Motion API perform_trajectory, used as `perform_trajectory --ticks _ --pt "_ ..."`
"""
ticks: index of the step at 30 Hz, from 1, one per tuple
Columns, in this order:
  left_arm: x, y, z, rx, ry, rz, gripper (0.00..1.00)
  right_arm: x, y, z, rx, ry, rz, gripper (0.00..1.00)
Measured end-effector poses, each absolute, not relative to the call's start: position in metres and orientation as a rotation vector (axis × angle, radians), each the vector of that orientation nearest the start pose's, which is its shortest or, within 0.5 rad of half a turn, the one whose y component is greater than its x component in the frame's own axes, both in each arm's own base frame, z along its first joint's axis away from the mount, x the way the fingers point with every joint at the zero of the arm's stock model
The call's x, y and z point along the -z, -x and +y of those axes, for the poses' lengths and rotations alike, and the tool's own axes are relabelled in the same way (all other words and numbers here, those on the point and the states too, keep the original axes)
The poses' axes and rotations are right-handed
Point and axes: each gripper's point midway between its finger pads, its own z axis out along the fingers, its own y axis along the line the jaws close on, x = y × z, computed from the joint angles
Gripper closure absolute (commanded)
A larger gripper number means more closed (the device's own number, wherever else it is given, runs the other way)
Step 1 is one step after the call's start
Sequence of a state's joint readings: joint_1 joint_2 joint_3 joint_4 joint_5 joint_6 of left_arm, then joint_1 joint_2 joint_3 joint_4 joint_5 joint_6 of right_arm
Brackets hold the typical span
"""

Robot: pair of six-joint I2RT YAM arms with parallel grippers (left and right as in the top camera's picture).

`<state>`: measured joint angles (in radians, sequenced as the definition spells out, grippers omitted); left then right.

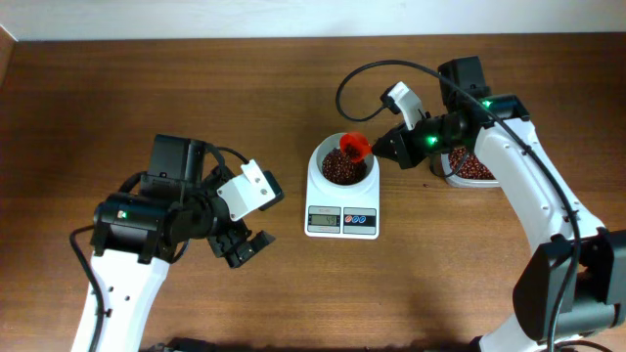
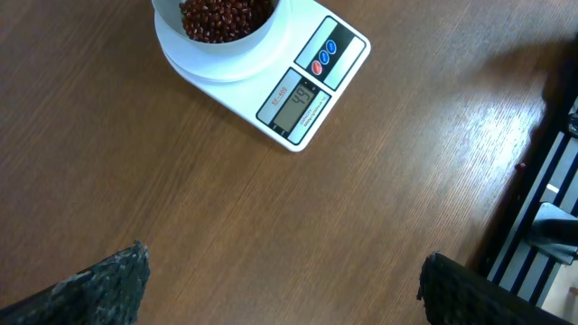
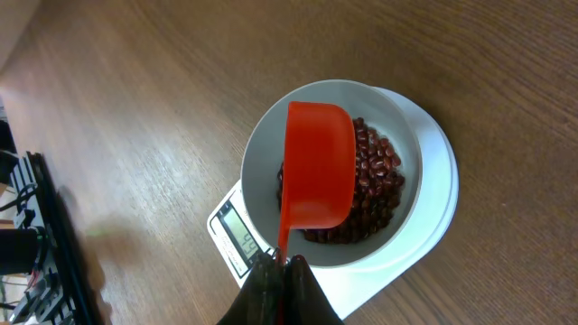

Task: Scoop and weigh 50g on scale
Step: 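Tilt the orange scoop to add a few beans into the bowl, then carry the scoop right back over the bean tub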

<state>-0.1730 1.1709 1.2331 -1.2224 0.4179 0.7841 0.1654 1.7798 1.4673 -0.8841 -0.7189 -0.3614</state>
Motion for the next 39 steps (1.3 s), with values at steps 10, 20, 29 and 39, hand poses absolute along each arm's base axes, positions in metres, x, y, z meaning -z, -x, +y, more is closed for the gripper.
perform_trajectory --ticks 10,20,29,39 --pt "-0.220 -0.235 -0.112 0.364 -1.302 2.260 0.01 -0.173 -0.376 0.186 -0.988 0.860 2.365 0.96" --pt "-0.220 -0.235 -0.112 0.364 -1.302 2.260 0.01 -0.173 -0.376 0.186 -0.981 0.870 2.357 0.96" --pt "-0.220 -0.235 -0.112 0.364 -1.302 2.260 0.01 -0.183 -0.372 0.192 -1.083 0.866 2.309 0.96" --pt "-0.220 -0.235 -0.112 0.364 -1.302 2.260 0.01 -0.196 -0.392 0.143 -1.142 0.674 2.272 0.96"
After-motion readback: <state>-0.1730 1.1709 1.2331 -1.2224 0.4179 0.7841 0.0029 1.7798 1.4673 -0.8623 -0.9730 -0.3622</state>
